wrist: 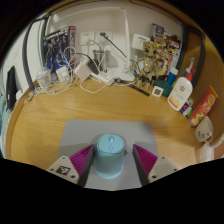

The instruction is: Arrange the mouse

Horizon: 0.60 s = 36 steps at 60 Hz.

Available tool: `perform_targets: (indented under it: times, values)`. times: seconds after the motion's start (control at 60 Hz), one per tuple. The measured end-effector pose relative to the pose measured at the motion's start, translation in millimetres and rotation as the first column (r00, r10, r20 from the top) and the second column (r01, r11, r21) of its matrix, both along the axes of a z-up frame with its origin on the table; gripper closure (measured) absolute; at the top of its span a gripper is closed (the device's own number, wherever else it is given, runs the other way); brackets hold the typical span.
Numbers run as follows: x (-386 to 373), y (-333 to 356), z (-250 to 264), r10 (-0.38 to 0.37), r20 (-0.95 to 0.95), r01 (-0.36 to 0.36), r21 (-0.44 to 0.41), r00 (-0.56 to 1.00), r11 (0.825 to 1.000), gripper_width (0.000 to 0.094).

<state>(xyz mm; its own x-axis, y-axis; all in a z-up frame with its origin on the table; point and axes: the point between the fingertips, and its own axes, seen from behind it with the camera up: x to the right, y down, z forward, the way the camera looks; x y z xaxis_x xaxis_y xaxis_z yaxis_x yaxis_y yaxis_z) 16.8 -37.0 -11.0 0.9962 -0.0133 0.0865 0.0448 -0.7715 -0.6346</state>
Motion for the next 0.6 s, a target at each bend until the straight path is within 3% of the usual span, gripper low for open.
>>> perform_targets:
  times: [0.05,0.383,0.6]
  values:
    - [-0.1,-4.2,9.3,-0.013,0.017,0.013,0.003,1.0,1.0,0.0094]
    - [-44.4,-59.5,150.6,-0.07,-0.005,0.07,0.169,0.998,0.983,0.0095]
    - [-98.4,-98.2,209.9,-0.033,-0.018,0.037,0.249,0.999,0.968,0.0097]
